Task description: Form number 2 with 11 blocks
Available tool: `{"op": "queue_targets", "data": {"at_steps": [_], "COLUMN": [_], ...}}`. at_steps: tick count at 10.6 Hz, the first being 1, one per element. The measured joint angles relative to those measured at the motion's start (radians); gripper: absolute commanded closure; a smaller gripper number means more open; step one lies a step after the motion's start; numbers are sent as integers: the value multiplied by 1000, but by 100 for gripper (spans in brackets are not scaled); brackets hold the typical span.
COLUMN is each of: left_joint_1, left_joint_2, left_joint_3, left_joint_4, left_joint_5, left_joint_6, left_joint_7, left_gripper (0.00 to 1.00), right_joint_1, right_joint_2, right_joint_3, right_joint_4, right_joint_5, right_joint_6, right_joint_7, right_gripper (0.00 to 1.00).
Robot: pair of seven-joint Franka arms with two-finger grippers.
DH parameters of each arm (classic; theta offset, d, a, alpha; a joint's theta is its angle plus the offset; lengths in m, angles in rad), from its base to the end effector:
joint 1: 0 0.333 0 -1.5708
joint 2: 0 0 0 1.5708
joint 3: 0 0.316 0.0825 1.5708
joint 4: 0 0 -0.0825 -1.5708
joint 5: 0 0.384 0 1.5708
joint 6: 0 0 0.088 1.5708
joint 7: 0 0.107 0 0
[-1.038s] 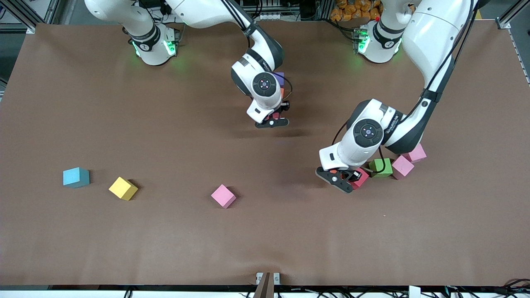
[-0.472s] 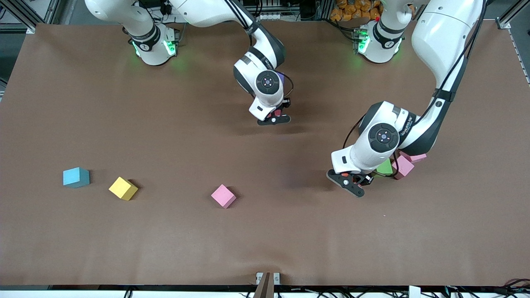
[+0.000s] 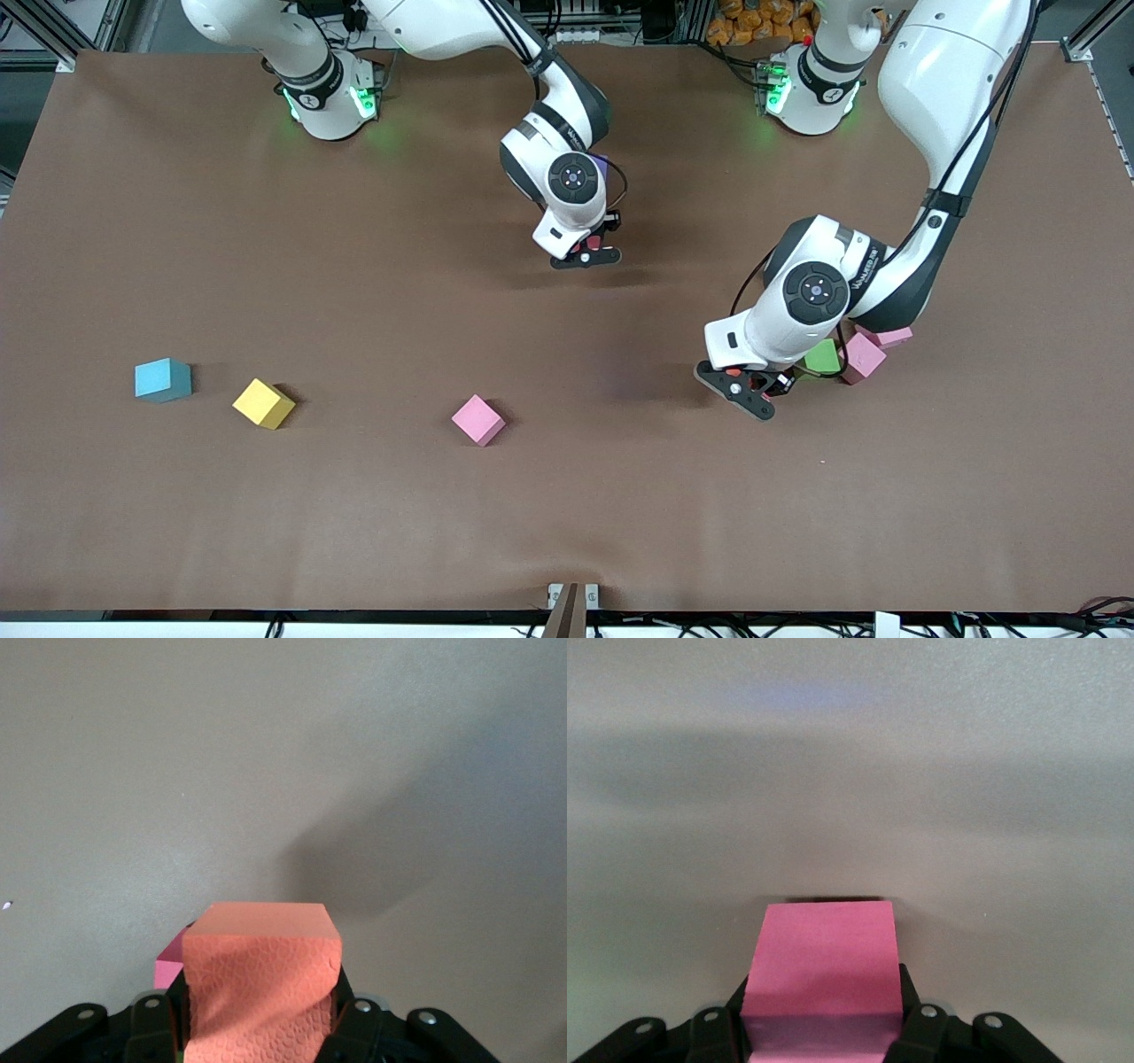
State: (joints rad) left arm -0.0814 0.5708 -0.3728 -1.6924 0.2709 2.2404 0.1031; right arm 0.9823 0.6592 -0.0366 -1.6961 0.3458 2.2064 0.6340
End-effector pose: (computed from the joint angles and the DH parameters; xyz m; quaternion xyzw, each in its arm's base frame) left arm 0.6226 -0.2644 0.2854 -0.9447 0.3276 -0.0137 0.0058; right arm 0.3760 0.5443 0.2019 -0.9892 -0.0449 0.1356 0.0325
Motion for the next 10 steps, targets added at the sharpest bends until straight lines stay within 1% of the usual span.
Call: {"op": "queue_targets", "data": {"at_steps": [1, 2, 8, 9, 10], "left_joint_1": [-3, -6, -7, -7, -7], "left_joint_2": [0, 0, 2, 3, 3], "left_joint_3": [-1, -1, -1, -1, -1], "left_joint_4": [0, 0, 0, 0, 0], "left_joint_5": [0, 0, 0, 0, 0], "left_joint_6": [0, -1, -4, -4, -4], "left_joint_7": [0, 0, 5, 6, 6], "left_gripper": [41, 41, 42, 42, 42], "right_joint_1": [0, 1, 6, 8, 11], "right_joint_2": [1, 1, 3, 3, 3], "right_joint_3": [0, 0, 0, 0, 0], "right_joint_4": [0, 0, 0, 0, 0], "right_joint_5": [0, 0, 0, 0, 0], "right_joint_6": [0, 0, 0, 0, 0], "right_joint_7": [0, 0, 0, 0, 0], "right_gripper": [36, 35, 34, 29, 14]}}
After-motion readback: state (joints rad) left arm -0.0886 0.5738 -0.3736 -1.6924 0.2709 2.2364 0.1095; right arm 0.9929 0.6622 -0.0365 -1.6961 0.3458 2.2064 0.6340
